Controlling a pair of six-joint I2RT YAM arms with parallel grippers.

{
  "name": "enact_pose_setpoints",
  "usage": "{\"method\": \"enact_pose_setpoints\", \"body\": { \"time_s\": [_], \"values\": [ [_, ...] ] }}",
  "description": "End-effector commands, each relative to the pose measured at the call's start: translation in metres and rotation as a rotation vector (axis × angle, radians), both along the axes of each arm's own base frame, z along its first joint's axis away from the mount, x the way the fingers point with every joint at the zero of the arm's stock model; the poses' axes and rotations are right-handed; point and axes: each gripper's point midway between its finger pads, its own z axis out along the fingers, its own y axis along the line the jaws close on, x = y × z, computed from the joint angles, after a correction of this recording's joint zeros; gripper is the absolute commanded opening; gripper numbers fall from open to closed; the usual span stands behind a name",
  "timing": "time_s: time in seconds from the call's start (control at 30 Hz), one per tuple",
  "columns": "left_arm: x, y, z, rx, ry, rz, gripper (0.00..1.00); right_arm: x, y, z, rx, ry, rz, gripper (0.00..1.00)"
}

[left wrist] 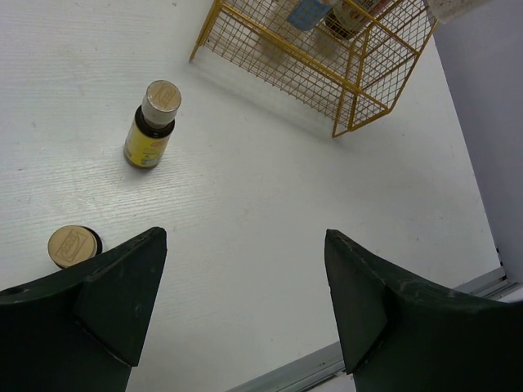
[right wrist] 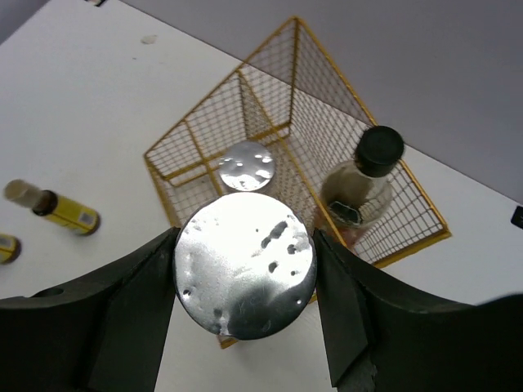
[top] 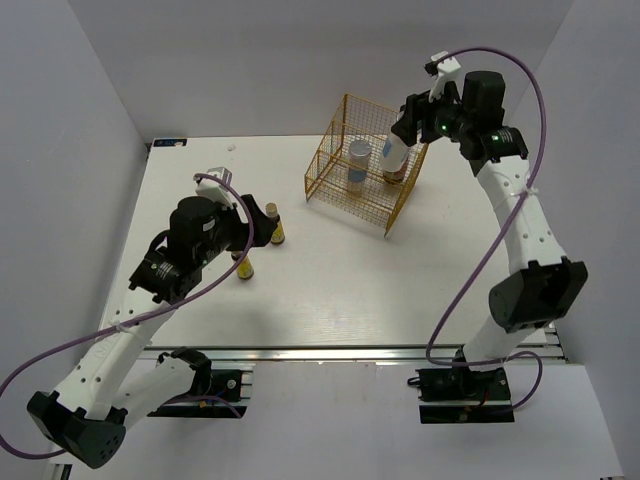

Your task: Organize the condiment bottles

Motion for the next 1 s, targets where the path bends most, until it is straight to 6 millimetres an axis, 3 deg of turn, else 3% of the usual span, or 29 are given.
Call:
{"method": "enact_pose_setpoints", "body": {
  "time_s": [0.0,0.17,0.5,0.73,0.8,0.83,0.87,0.97],
  "values": [
    [0.0,-0.003,0.005,-0.007,-0.03,-0.021,0.88,0.033,-0.016,0.026,0.02,-0.095,-0.073,0.0],
    [-0.002,-0.003,0.004,-0.012,-0.028,-0.018,0.88,0.061,-0.02,0.014,-0.001,-0.102,-0.091,0.0],
    [-0.001,-0.003,0.003,-0.014,-0.022,-0.017,0.88,0.084,-0.023,-0.003,-0.012,-0.123,-0.127,0.0],
    [0.0,-0.004,0.002,-0.014,-0.022,-0.017,0.88,0.073,-0.02,-0.034,-0.049,-0.087,-0.105,0.0],
    [0.001,-0.004,0.001,-0.011,-0.02,-0.017,0.88,0.064,-0.015,-0.059,-0.074,-0.055,-0.092,0.0],
    [0.001,-0.005,0.001,-0.013,-0.019,-0.023,0.88,0.064,-0.015,-0.055,-0.071,-0.069,-0.093,0.0],
    [-0.001,-0.009,0.0,-0.02,-0.012,-0.045,0.88,0.061,-0.014,-0.067,-0.085,-0.052,-0.089,0.0],
    [0.0,-0.01,0.0,-0.019,-0.013,-0.05,0.88,0.057,-0.013,-0.078,-0.1,-0.054,-0.089,0.0]
  ]
}}
